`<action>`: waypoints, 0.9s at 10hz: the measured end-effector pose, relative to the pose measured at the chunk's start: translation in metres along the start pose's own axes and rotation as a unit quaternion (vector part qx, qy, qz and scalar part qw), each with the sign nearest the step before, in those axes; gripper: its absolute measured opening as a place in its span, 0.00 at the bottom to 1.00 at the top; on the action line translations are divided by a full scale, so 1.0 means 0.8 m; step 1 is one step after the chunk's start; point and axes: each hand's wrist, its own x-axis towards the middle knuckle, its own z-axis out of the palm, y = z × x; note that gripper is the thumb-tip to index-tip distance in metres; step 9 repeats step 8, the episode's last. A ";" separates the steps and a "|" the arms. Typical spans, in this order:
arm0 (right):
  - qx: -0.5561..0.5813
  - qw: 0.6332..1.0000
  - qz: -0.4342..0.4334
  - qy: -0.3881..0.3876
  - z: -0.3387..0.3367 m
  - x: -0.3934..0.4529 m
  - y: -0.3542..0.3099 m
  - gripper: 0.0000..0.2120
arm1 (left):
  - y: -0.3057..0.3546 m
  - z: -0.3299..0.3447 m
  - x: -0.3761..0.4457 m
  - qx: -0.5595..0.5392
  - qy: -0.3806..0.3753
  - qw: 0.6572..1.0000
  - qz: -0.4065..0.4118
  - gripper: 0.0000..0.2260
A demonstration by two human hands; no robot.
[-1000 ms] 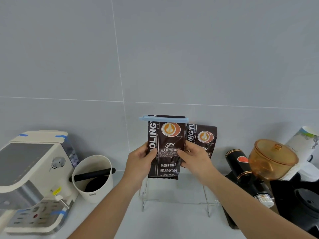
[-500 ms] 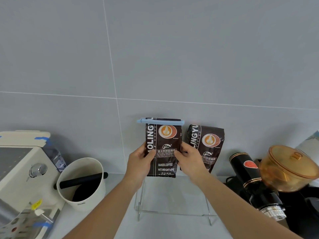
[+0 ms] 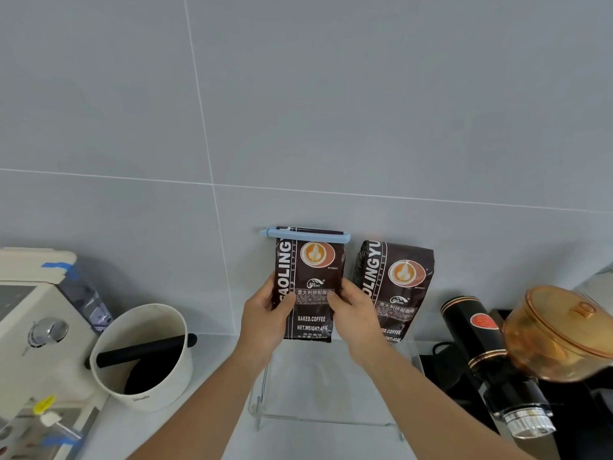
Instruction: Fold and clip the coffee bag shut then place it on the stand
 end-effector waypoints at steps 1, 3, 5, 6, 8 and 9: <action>0.022 1.000 0.004 -0.007 0.002 -0.001 0.003 0.14 | 0.001 0.001 -0.001 0.013 0.003 1.000 -0.003 0.20; 0.015 0.999 0.012 -0.032 0.001 -0.012 -0.004 0.16 | 0.008 0.001 0.003 0.091 0.011 0.995 -0.025 0.13; 0.027 0.998 0.029 -0.049 -0.011 -0.027 -0.017 0.14 | 0.025 -0.003 -0.007 0.107 0.010 0.993 -0.051 0.12; 0.028 0.997 0.033 -0.059 -0.019 -0.039 -0.029 0.13 | 0.038 -0.007 -0.015 0.083 0.007 0.995 -0.062 0.12; 0.131 0.987 0.058 -0.071 -0.038 -0.065 -0.059 0.08 | 0.064 -0.032 -0.041 -0.046 0.004 0.993 -0.105 0.09; 0.131 0.987 0.058 -0.071 -0.038 -0.065 -0.059 0.08 | 0.064 -0.032 -0.041 -0.046 0.004 0.993 -0.105 0.09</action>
